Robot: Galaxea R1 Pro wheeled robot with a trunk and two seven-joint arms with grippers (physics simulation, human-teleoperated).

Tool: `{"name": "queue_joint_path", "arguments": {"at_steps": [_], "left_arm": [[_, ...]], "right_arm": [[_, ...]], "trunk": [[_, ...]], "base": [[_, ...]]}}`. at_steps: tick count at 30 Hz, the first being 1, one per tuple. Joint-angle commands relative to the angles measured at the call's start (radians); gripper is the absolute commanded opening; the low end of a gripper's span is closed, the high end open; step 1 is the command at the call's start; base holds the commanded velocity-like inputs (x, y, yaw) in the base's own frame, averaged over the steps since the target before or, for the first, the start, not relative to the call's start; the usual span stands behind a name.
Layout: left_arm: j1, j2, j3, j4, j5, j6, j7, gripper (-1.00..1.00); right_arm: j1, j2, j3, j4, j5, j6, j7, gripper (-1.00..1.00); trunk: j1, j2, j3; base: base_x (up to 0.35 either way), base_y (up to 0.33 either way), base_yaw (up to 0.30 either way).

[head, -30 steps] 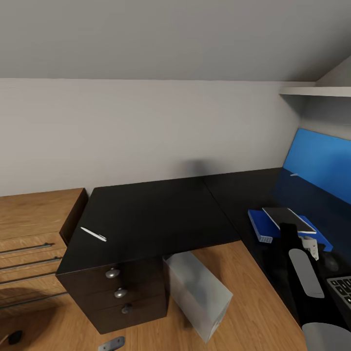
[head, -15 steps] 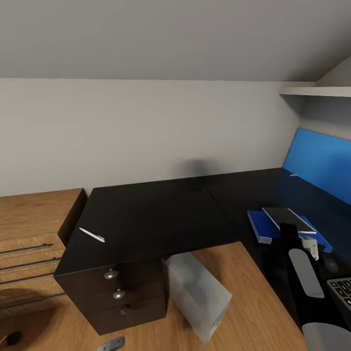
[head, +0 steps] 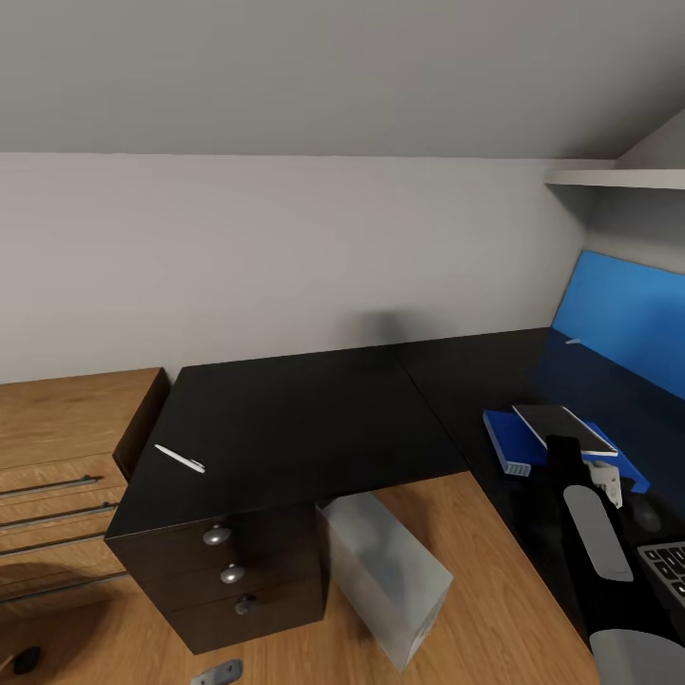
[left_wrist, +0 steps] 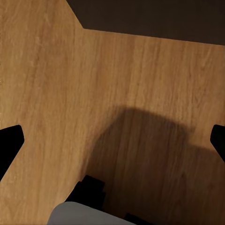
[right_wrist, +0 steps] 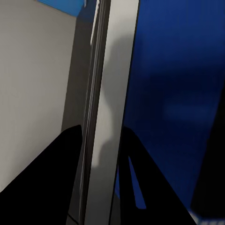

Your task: In the bedroom, organize the workspace by keeping the computer under the desk, ensuring the monitor is on the desk, placing the keyboard on the desk next to the monitor, placing the mouse on the desk next to the keyboard, moving the folder from the swivel chair onto the desk next to the mouse, stacking the notebook on top of the folder with the pen on top of the notebook, and positioning the swivel chair next to the desk.

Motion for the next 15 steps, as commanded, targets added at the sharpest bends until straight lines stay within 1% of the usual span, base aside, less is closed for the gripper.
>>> {"name": "queue_joint_path", "arguments": {"at_steps": [1, 7, 15], "left_arm": [[-0.001, 0.001, -0.008, -0.002, 0.01, -0.003, 0.007, 1.0], [-0.001, 0.001, -0.009, -0.002, 0.01, -0.003, 0.007, 1.0], [-0.001, 0.0, -0.01, -0.002, 0.009, -0.003, 0.007, 1.0]], "right_arm": [[-0.001, 0.0, 0.001, -0.001, -0.011, -0.007, -0.001, -1.0], [-0.001, 0.0, 0.001, -0.002, -0.011, -0.007, -0.001, -1.0], [-0.001, 0.0, 0.001, -0.002, -0.011, -0.007, -0.001, -1.0]], "trunk": [[0.0, 0.0, -0.001], [0.0, 0.0, -0.001], [0.0, 0.0, -0.001]], "base": [[0.0, 0.0, 0.0], [0.005, 0.0, 0.0], [0.059, 0.0, 0.0]]}}
